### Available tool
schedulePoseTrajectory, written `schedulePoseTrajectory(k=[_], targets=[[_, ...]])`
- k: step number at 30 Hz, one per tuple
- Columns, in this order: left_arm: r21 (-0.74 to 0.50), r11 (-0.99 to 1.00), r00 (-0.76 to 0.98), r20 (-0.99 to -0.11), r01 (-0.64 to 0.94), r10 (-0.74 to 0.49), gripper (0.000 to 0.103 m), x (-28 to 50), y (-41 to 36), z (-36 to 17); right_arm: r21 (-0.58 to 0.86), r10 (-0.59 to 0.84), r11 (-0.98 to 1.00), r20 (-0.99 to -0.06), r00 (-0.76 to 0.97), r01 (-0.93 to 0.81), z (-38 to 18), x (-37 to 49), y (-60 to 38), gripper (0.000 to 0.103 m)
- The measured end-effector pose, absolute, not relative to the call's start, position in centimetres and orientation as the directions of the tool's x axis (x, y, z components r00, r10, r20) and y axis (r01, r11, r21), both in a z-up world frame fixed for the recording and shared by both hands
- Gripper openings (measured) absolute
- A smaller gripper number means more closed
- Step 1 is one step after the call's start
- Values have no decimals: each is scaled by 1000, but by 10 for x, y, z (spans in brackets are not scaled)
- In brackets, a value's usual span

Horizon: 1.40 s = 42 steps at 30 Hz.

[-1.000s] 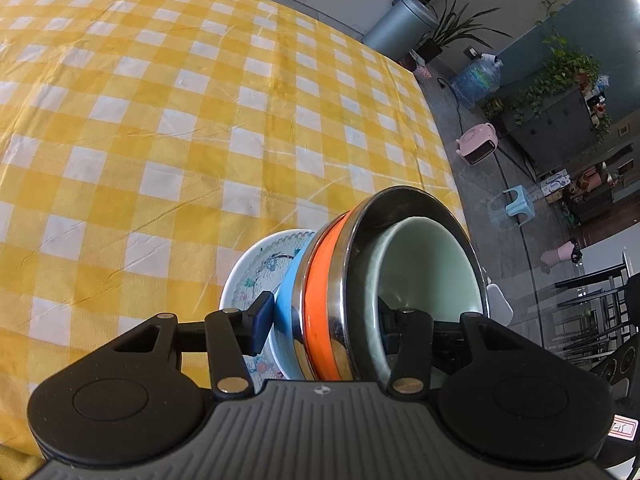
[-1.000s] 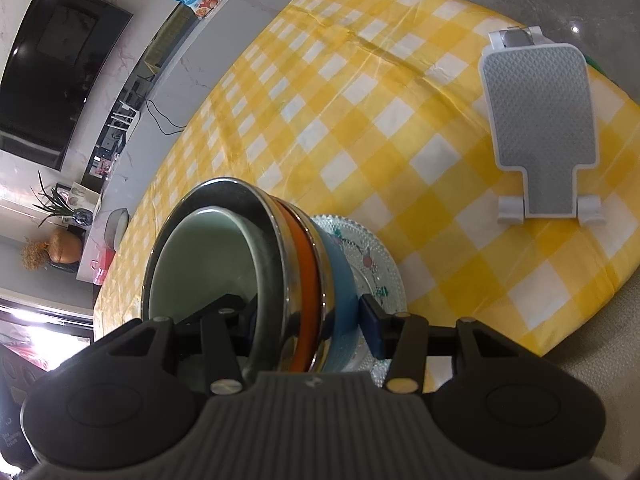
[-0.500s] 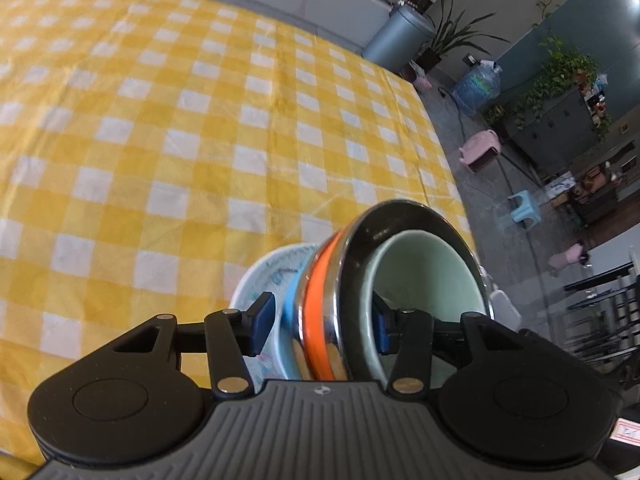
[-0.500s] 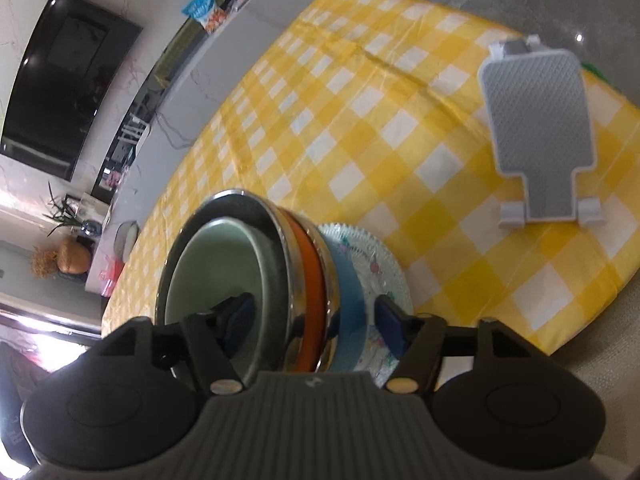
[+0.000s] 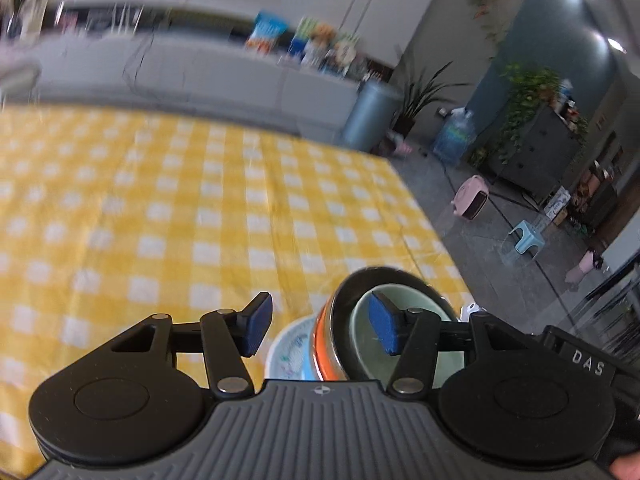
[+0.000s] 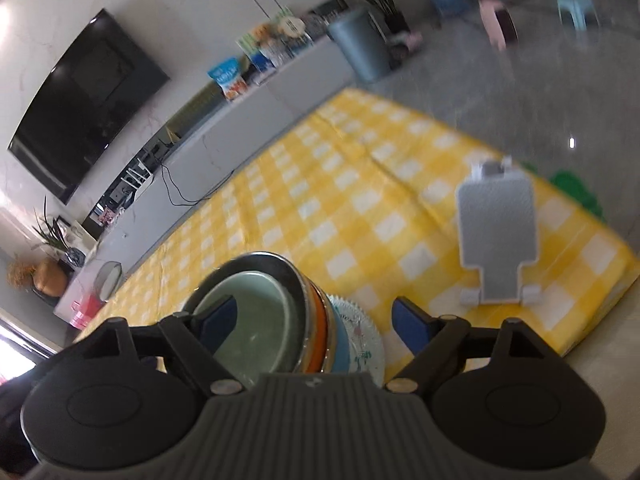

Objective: Organize plates and bowls

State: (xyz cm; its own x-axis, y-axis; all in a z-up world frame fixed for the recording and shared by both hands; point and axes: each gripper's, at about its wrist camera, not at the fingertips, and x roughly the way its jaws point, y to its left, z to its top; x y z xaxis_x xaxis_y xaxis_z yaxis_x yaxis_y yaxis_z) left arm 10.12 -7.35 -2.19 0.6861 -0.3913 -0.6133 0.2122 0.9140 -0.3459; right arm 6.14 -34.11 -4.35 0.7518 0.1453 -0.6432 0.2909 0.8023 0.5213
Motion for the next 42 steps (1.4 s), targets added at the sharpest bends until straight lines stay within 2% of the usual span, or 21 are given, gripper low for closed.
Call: schedulePoseTrajectory(k=[8,15,21,37,42], targets=[[-120,947,799,-512,297,-316,64,37,-58,23,425,129,890,-583,802,166,4,22,-308,83],[-95,959,854,-437,268,-282,64,-6,-39,34,85,-1,995,-473,881,47,41,-31,-252,82],[-55,970,883,-405,235,-237,64,-31,-26,31,-51,-6,999,-401,916,-16,39,-65,-226,82],[34,958,871,-428,285,-244,64,-40,-45,-11,16,-36,999,-489,871,50,-1,-72,-223,87],[105,948,851,-477,301,-217,70,-38,-55,-27,42,-22,998,-500,866,49,-12,-68,-224,87]])
